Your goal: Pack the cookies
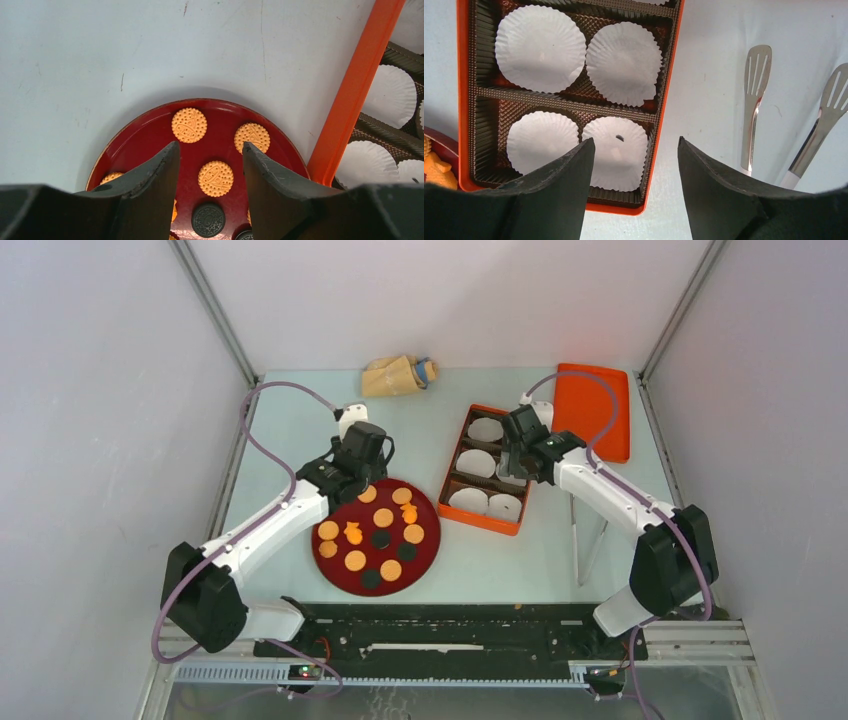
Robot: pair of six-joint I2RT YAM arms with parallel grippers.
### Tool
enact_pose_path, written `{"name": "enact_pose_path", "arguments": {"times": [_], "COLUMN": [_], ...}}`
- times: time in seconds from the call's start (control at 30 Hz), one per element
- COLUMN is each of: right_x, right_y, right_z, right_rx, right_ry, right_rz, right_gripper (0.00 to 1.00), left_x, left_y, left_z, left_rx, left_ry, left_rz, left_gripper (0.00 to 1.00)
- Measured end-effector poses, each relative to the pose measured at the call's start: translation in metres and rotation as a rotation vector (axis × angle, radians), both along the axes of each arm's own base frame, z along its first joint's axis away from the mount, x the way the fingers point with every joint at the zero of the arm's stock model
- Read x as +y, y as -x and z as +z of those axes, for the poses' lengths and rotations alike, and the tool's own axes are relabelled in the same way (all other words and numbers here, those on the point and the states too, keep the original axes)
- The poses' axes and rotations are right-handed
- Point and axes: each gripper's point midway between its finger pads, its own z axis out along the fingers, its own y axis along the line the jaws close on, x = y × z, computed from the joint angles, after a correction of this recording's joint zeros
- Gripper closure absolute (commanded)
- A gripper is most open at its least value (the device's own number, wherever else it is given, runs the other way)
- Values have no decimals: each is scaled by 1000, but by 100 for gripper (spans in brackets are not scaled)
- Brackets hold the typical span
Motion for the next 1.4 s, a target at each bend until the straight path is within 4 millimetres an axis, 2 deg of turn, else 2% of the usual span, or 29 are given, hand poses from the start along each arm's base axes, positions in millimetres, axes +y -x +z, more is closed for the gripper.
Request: {"name": "enact_pose_path", "arguments": {"times": [0.07, 0.17, 0.23, 0.37, 0.4, 0.43, 0.47, 0.57, 0.63, 0.67, 0.87, 0.97, 1.1, 1.17, 1.23, 1.4], "right_x": [-1, -3, -6, -13, -17, -21, -25, -37, -33, -32, -21, -17, -15, -10, -1, 42], "right_y": [0, -1, 0, 0, 1, 3, 7, 26, 29, 33, 60, 63, 64, 59, 46, 2], "right_z": [-1, -5, -8, -17, -21, -27, -34, -59, -61, -62, -99, -115, -124, -124, -122, -107], "right_rx": [3, 9, 16, 46, 55, 70, 86, 153, 139, 144, 286, 337, 368, 381, 377, 325], "right_ry": [6, 15, 16, -6, -8, -8, -7, -6, -54, -65, -113, -117, -122, -129, -141, -184], "right_rz": [-3, -10, -18, -40, -51, -60, -70, -97, -104, -98, -79, -76, -73, -65, -53, 27], "right_gripper": [27, 15, 14, 21, 27, 35, 46, 72, 95, 100, 100, 100, 100, 100, 100, 100], "left_x": [0, 0, 0, -1, -1, -1, -1, 0, 0, 0, -1, -2, -1, 0, 0, 0], "left_y": [0, 0, 0, 0, 1, 1, 1, 1, 2, 2, 1, 1, 1, 1, 1, 1], "left_z": [0, 0, 0, 0, 0, 1, 2, 1, 1, 1, -4, -4, -3, -2, -2, -2], "left_rx": [0, 1, 1, 1, 0, -1, -2, 0, 1, 1, 13, 14, 11, 9, 9, 8], "left_ry": [-1, -1, -1, 9, 13, 17, 16, 16, 15, 15, 10, 11, 10, 8, 8, 8], "left_rz": [0, 0, 0, 4, 4, 6, 5, 9, 10, 10, 7, 5, 7, 9, 9, 10], "left_gripper": [45, 45, 46, 69, 77, 89, 98, 100, 100, 100, 100, 100, 100, 100, 100, 100]}}
